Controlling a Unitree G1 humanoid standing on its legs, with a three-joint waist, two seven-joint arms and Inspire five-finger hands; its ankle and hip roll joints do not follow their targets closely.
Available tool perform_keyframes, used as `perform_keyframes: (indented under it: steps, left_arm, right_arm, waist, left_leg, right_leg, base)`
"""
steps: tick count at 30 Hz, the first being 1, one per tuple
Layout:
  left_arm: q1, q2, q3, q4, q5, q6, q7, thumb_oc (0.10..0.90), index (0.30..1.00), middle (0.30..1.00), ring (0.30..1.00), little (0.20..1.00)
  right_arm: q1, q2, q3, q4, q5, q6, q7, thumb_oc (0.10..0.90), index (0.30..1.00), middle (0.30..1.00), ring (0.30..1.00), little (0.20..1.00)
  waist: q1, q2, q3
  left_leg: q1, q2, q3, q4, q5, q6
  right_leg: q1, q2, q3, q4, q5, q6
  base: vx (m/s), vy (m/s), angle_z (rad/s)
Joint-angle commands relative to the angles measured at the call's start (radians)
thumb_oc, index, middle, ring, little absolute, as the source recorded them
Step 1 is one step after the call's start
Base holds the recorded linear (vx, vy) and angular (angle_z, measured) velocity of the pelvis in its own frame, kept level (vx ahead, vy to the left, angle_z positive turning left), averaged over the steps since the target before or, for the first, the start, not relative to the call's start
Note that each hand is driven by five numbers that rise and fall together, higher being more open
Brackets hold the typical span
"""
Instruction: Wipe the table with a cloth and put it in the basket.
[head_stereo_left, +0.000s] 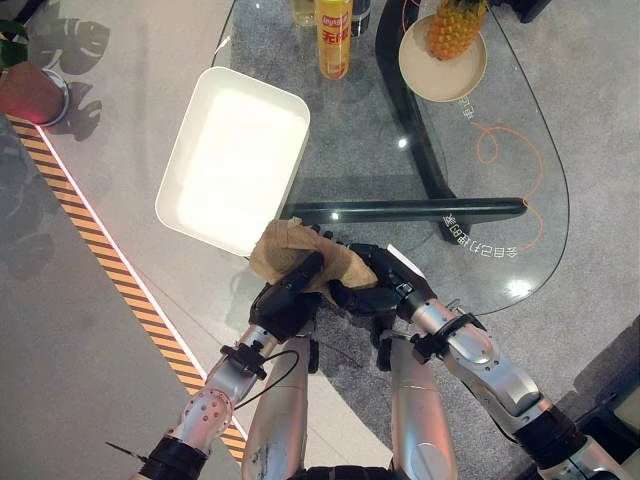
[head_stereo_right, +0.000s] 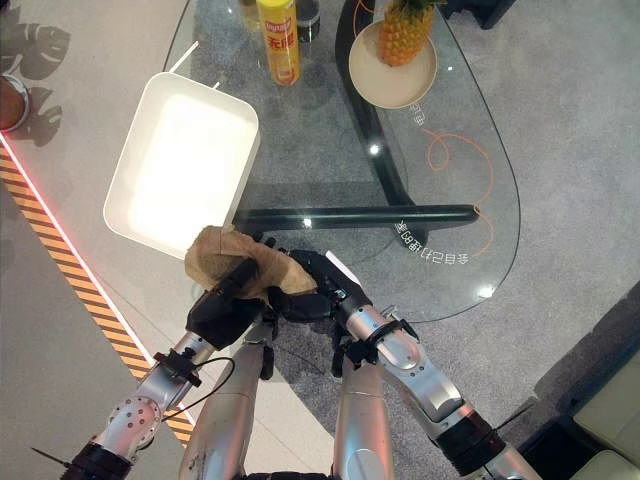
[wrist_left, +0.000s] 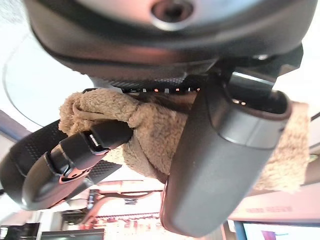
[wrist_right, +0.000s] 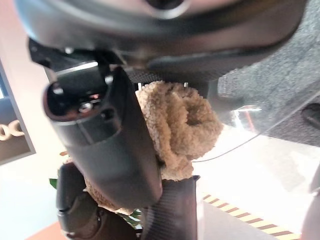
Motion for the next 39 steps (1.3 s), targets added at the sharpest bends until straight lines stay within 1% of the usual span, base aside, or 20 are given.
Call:
perform_keyframes:
  steps: [1, 2, 3, 5, 6, 9, 12, 14, 16, 18, 22, 26, 29, 32, 39]
  left_arm:
    - [0.013, -0.022, -0.001, -0.188, -0.039, -0.034, -0.137, 0.8, 0.9, 0.9, 0.9, 0.9]
    - [0.012, -0.024, -0.002, -0.192, -0.046, -0.036, -0.151, 0.8, 0.9, 0.9, 0.9, 0.9]
    - [0.016, -0.032, -0.003, -0.202, -0.051, -0.054, -0.198, 0.8, 0.9, 0.9, 0.9, 0.9]
    - [0.016, -0.03, -0.007, -0.218, -0.024, -0.069, -0.225, 0.8, 0.9, 0.9, 0.9, 0.9]
    - [0.016, -0.03, -0.007, -0.219, -0.023, -0.07, -0.226, 0.8, 0.9, 0.9, 0.9, 0.9]
    - [0.006, -0.026, -0.014, -0.226, -0.041, -0.105, -0.253, 0.8, 0.9, 0.9, 0.9, 0.9]
    - [-0.007, -0.042, -0.01, -0.238, -0.118, -0.2, -0.246, 0.8, 0.9, 0.9, 0.9, 0.9]
    - [-0.011, -0.058, -0.001, -0.239, -0.153, -0.236, -0.25, 0.8, 0.9, 0.9, 0.9, 0.9]
    - [-0.013, -0.076, 0.01, -0.241, -0.176, -0.263, -0.25, 0.339, 0.505, 0.505, 0.505, 0.439]
    - [-0.011, -0.099, 0.023, -0.247, -0.182, -0.292, -0.235, 0.1, 0.3, 0.3, 0.3, 0.2]
    - [-0.004, -0.125, 0.049, -0.256, -0.215, -0.328, -0.22, 0.1, 0.3, 0.3, 0.3, 0.2]
    - [0.001, -0.14, 0.065, -0.26, -0.225, -0.344, -0.209, 0.1, 0.3, 0.3, 0.3, 0.2]
    - [0.0, -0.151, 0.074, -0.264, -0.235, -0.382, -0.2, 0.1, 0.3, 0.3, 0.3, 0.2]
    - [0.0, -0.157, 0.087, -0.264, -0.242, -0.405, -0.193, 0.1, 0.3, 0.3, 0.3, 0.2]
    - [-0.004, -0.166, 0.102, -0.262, -0.212, -0.408, -0.168, 0.1, 0.3, 0.3, 0.3, 0.2]
  right_arm:
    - [-0.048, 0.002, 0.026, -0.203, -0.039, -0.055, 0.008, 0.1, 0.3, 0.3, 0.3, 0.2]
    - [-0.048, 0.002, 0.027, -0.197, -0.039, -0.053, 0.005, 0.1, 0.3, 0.3, 0.3, 0.2]
    - [-0.04, 0.003, 0.029, -0.181, -0.045, -0.046, -0.001, 0.1, 0.3, 0.3, 0.3, 0.2]
    - [-0.032, 0.003, 0.031, -0.174, -0.051, -0.041, 0.003, 0.1, 0.3, 0.3, 0.3, 0.2]
    - [-0.031, 0.003, 0.031, -0.174, -0.051, -0.04, 0.003, 0.1, 0.3, 0.3, 0.3, 0.2]
    - [-0.033, 0.002, 0.045, -0.162, -0.065, -0.031, 0.019, 0.1, 0.3, 0.3, 0.3, 0.2]
    - [-0.043, 0.012, 0.059, -0.159, -0.077, -0.012, 0.037, 0.1, 0.3, 0.3, 0.3, 0.2]
    - [-0.051, 0.019, 0.064, -0.158, -0.084, 0.001, 0.039, 0.1, 0.3, 0.3, 0.3, 0.2]
    - [-0.055, 0.027, 0.066, -0.155, -0.093, 0.01, 0.039, 0.1, 0.3, 0.3, 0.3, 0.2]
    - [-0.053, 0.036, 0.062, -0.159, -0.096, 0.018, 0.04, 0.1, 0.3, 0.3, 0.3, 0.2]
    - [-0.045, 0.051, 0.057, -0.156, -0.106, 0.017, 0.036, 0.1, 0.3, 0.3, 0.3, 0.2]
    - [-0.039, 0.057, 0.05, -0.152, -0.111, 0.015, 0.047, 0.1, 0.3, 0.3, 0.3, 0.2]
    - [-0.034, 0.067, 0.044, -0.15, -0.12, 0.015, 0.057, 0.1, 0.3, 0.3, 0.3, 0.2]
    - [-0.034, 0.072, 0.037, -0.148, -0.121, 0.019, 0.062, 0.1, 0.3, 0.3, 0.3, 0.2]
    - [-0.032, 0.076, 0.031, -0.143, -0.133, 0.025, 0.067, 0.1, 0.3, 0.3, 0.3, 0.2]
  waist:
    - [0.01, -0.015, -0.028]
    - [0.01, -0.015, -0.028]
    - [0.01, -0.013, -0.028]
    - [0.01, -0.011, -0.028]
    - [0.01, -0.011, -0.028]
    - [0.011, -0.008, -0.028]
    - [0.013, -0.009, -0.028]
    - [0.015, -0.011, -0.028]
    - [0.017, -0.013, -0.028]
    - [0.021, -0.018, -0.028]
    - [0.026, -0.025, -0.028]
    - [0.028, -0.029, -0.028]
    - [0.029, -0.032, -0.028]
    - [0.031, -0.034, -0.028]
    - [0.033, -0.035, -0.028]
  left_leg:
    - [-0.013, -0.055, 0.091, 0.163, -0.137, 0.063]
    - [-0.014, -0.055, 0.092, 0.163, -0.137, 0.062]
    - [-0.014, -0.055, 0.092, 0.161, -0.137, 0.061]
    - [-0.015, -0.055, 0.092, 0.158, -0.135, 0.06]
    - [-0.015, -0.055, 0.092, 0.158, -0.135, 0.06]
    - [-0.014, -0.057, 0.091, 0.157, -0.133, 0.06]
    - [-0.016, -0.06, 0.089, 0.16, -0.134, 0.06]
    - [-0.018, -0.063, 0.086, 0.162, -0.134, 0.06]
    - [-0.017, -0.065, 0.083, 0.161, -0.133, 0.06]
    - [-0.016, -0.066, 0.078, 0.161, -0.133, 0.06]
    - [-0.017, -0.068, 0.074, 0.162, -0.134, 0.059]
    - [-0.018, -0.069, 0.073, 0.163, -0.134, 0.059]
    - [-0.017, -0.068, 0.072, 0.162, -0.134, 0.058]
    - [-0.014, -0.07, 0.07, 0.16, -0.134, 0.058]
    - [-0.015, -0.07, 0.067, 0.16, -0.133, 0.057]
  right_leg:
    - [0.016, 0.089, 0.0, -0.138, 0.141, -0.033]
    - [0.016, 0.088, 0.0, -0.139, 0.141, -0.033]
    - [0.017, 0.087, 0.002, -0.14, 0.139, -0.035]
    - [0.015, 0.087, 0.003, -0.141, 0.139, -0.036]
    - [0.015, 0.087, 0.003, -0.141, 0.139, -0.036]
    - [0.012, 0.087, 0.002, -0.138, 0.139, -0.037]
    - [0.01, 0.087, 0.001, -0.136, 0.138, -0.038]
    - [0.01, 0.087, 0.0, -0.136, 0.137, -0.04]
    - [0.011, 0.087, -0.001, -0.136, 0.137, -0.041]
    - [0.012, 0.089, -0.002, -0.136, 0.137, -0.042]
    - [0.012, 0.09, -0.007, -0.135, 0.136, -0.044]
    - [0.014, 0.092, -0.008, -0.135, 0.134, -0.046]
    - [0.015, 0.092, -0.009, -0.134, 0.135, -0.046]
    - [0.019, 0.093, -0.011, -0.136, 0.134, -0.046]
    - [0.019, 0.091, -0.014, -0.133, 0.132, -0.046]
  base:
    - [0.0, 0.0, 0.0]
    - [0.0, 0.0, 0.0]
    - [0.0, 0.0, 0.0]
    - [0.0, 0.0, 0.0]
    - [0.0, 0.0, 0.0]
    - [0.0, 0.0, 0.0]
    - [0.0, 0.0, 0.0]
    - [0.0, 0.0, 0.0]
    - [0.0, -0.019, 0.01]
    - [0.01, -0.043, 0.03]
    - [0.0, -0.008, 0.01]
    - [0.0, 0.0, 0.0]
    - [0.0, 0.0, 0.0]
    - [0.0, 0.0, 0.0]
    - [0.0, 0.0, 0.0]
